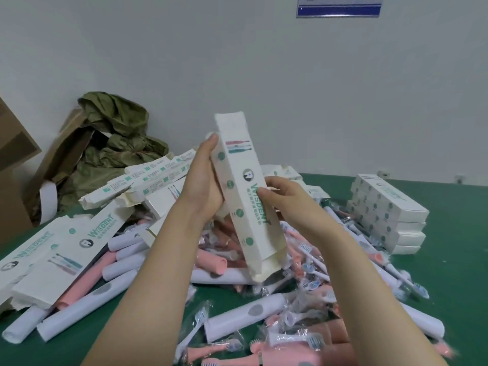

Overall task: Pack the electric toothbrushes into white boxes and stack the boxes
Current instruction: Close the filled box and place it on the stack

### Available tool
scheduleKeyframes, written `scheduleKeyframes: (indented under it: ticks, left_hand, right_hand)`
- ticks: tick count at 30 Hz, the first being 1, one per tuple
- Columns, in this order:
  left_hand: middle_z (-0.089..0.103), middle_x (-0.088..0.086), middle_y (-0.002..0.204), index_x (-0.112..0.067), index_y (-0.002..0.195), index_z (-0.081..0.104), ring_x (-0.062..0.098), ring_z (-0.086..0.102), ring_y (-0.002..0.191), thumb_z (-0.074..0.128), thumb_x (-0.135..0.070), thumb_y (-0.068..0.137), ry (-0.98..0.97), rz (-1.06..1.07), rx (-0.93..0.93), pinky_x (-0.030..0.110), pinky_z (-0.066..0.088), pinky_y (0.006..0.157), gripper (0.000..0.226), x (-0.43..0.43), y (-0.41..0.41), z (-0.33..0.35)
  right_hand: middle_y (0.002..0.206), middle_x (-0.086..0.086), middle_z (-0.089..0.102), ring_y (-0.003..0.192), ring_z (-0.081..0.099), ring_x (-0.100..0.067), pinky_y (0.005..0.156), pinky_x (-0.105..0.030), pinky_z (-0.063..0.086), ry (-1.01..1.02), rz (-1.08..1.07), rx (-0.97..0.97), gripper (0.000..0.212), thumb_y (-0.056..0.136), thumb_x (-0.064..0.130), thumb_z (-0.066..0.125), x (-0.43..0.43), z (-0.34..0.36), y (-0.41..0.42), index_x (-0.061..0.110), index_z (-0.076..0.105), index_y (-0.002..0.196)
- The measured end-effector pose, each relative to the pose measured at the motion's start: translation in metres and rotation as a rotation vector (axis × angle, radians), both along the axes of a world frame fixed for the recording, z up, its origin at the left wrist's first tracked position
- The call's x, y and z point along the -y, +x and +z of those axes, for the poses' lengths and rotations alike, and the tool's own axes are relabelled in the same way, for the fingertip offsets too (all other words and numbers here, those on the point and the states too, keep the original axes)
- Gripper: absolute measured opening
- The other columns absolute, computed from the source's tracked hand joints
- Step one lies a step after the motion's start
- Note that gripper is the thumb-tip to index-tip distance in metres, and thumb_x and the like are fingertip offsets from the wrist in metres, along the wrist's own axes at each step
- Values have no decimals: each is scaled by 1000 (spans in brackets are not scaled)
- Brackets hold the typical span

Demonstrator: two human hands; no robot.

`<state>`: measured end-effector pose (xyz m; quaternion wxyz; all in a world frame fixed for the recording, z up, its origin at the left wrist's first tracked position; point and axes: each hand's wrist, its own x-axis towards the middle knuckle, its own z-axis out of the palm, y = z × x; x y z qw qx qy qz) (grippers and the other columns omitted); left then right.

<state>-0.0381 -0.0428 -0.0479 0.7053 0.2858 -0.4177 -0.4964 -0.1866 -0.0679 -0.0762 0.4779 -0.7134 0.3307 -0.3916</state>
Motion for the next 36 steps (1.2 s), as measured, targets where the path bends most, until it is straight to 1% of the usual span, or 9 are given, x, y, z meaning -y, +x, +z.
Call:
scheduleKeyframes:
  ticks: [4, 7, 13, 16, 19, 24, 28, 32, 36]
  left_hand:
    - [71, 4, 93, -21, 87, 76, 19, 66, 90, 47, -38, 93, -122, -34, -203, 40, 50, 90, 34, 3, 5, -14]
    - [68, 1, 89, -20, 92, 72, 17, 64, 87, 61, -35, 82, -186, -25, -249, 37, 52, 85, 21, -5, 8, -17]
    - [67, 1, 116, -24, 100, 58, 23, 62, 107, 67, -7, 77, -401, 136, 143, 39, 51, 93, 30, -27, 1, -21]
    - [66, 0, 103, -18, 106, 57, 20, 60, 97, 67, -4, 75, -458, 158, 218, 39, 50, 87, 36, -31, -7, -17]
    - [63, -4, 89, -18, 105, 55, 14, 59, 85, 59, -1, 77, -483, 166, 218, 28, 50, 73, 33, -30, -17, -2]
    - [60, -4, 96, -20, 113, 48, 0, 59, 81, 64, 6, 77, -603, 313, 482, 11, 43, 71, 47, -20, -31, 15]
    - [55, 3, 122, -19, 123, 37, 4, 58, 104, 66, 5, 79, -609, 253, 493, 13, 45, 83, 58, -12, -37, -1]
    - [52, 0, 129, -23, 111, 45, 11, 56, 114, 67, -19, 79, -631, 250, 463, 20, 46, 88, 38, -11, -44, -9]
    - [60, 1, 122, -23, 95, 50, 15, 60, 110, 63, -9, 80, -600, 279, 397, 26, 49, 86, 24, -11, -50, -16]
  right_hand:
    - [102, -8, 71, 85, 65, -18, 88, -38, 52, -114, -53, -171, 12, 93, 19, 59, 4, 16, -3, 11, 66, 98]
    - [98, -1, 72, 90, 66, -21, 89, -37, 52, -170, -151, -89, 10, 93, 16, 57, 4, 19, -7, 16, 67, 97]
    - [93, -3, 74, 90, 69, -13, 79, -26, 55, -72, -85, 226, 23, 98, 26, 48, -16, 32, 18, 16, 67, 93]
    - [88, 2, 75, 82, 69, -6, 70, -17, 54, -104, 10, 217, 35, 99, 40, 40, -33, 45, 27, 22, 69, 88]
    - [94, 2, 73, 91, 68, -10, 84, -30, 53, -225, -46, 175, 41, 85, 56, 39, -43, 54, 32, 30, 69, 91]
    - [80, 16, 66, 86, 63, -8, 85, -34, 49, -241, -19, 381, 32, 84, 45, 41, -40, 65, 23, 40, 71, 77]
    - [77, 6, 68, 78, 63, -8, 72, -23, 50, -138, -3, 440, 37, 80, 37, 39, -29, 52, 7, 32, 75, 73]
    - [59, 15, 62, 59, 58, 3, 54, -13, 46, -230, -95, 425, 42, 82, 33, 34, -29, 46, -1, 39, 70, 62]
    - [66, 13, 61, 68, 55, -4, 62, -20, 48, -261, -98, 482, 39, 82, 31, 35, -31, 30, -2, 38, 72, 69]
